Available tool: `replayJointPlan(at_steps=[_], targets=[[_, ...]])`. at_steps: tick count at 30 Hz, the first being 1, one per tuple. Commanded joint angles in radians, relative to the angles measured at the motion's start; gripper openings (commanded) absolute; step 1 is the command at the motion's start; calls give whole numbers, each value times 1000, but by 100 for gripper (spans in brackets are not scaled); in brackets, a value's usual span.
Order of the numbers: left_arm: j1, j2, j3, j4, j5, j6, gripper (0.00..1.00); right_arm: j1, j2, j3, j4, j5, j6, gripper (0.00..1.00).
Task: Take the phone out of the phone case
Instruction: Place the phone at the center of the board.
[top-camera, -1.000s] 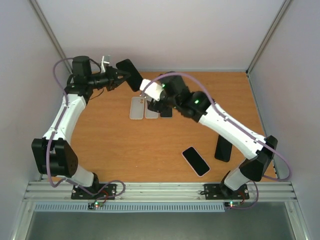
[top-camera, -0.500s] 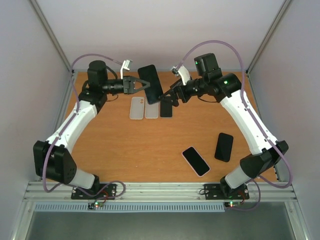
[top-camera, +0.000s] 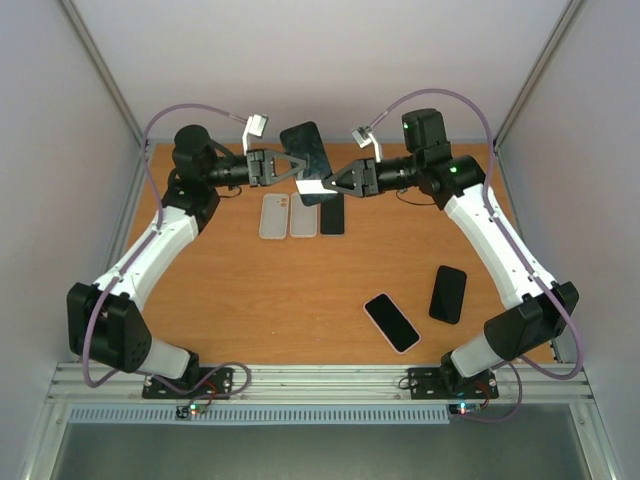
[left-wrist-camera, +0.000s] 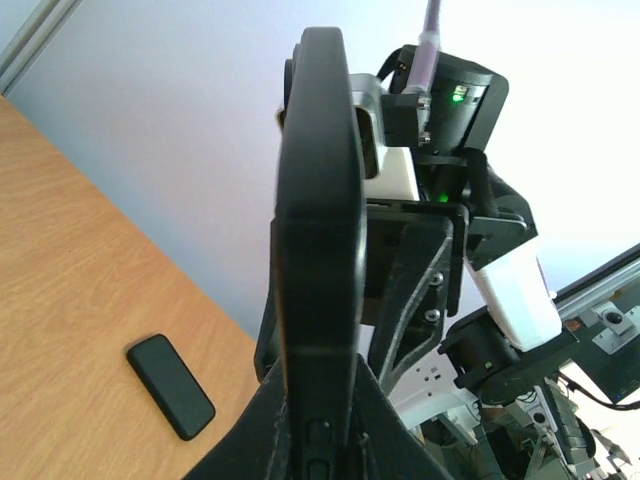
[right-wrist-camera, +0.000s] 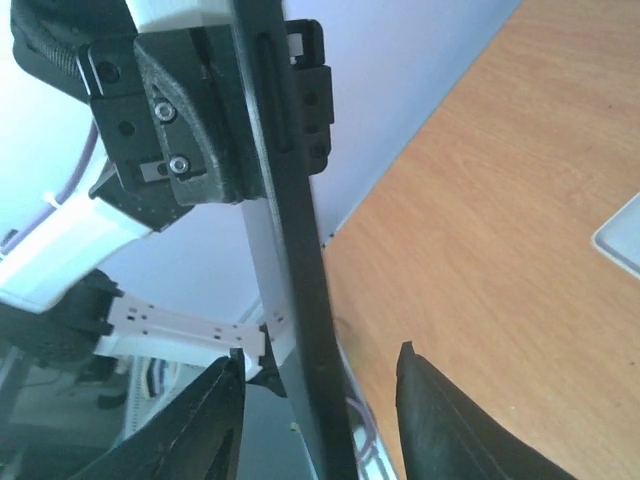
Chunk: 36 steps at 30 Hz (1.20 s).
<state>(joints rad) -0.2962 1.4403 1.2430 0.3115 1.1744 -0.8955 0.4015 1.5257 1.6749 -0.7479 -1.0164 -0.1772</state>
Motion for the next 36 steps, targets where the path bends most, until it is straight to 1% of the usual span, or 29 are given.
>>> replayJointPlan(at_steps=[1,8,11,14,15,16,17,18,19,21,22,23,25,26,31,36], targets=[[-5,-12,5,130,-1,-25,0,-9,-11,-42,135,-117,152,41],[-17,0,5,130,-3,-29,0,-8,0,-34,160,-127,176,38],[-18,6,10,134,-5,-34,0,-8,6,-26,165,-130,175,29],[-19,12,10,134,-9,-41,1,-9,11,-19,170,-139,176,16],[-20,14,12,129,-11,-42,3,-10,12,-16,169,-138,176,11],[-20,16,12,120,-13,-42,6,-11,12,-15,167,-138,176,5],[-20,19,13,109,-15,-41,10,-14,11,-15,168,-140,176,2],[-18,20,13,98,-18,-38,13,-18,11,-15,168,-141,176,1],[-18,21,14,84,-20,-27,21,-24,11,-16,168,-143,176,1],[-17,21,19,55,-28,-9,38,-42,7,-21,168,-148,176,1],[-15,21,23,40,-29,-3,49,-52,3,-28,170,-148,176,1],[-12,19,28,10,-35,14,61,-67,-2,-37,172,-147,176,1],[-1,15,45,-78,-58,60,83,-99,-7,-56,168,-145,171,1],[6,14,58,-132,-78,106,98,-127,-6,-67,157,-150,156,1],[41,12,119,-414,-176,287,99,-219,42,-93,25,-89,10,1],[75,12,138,-523,-223,370,99,-286,108,-125,-30,-34,-96,1]])
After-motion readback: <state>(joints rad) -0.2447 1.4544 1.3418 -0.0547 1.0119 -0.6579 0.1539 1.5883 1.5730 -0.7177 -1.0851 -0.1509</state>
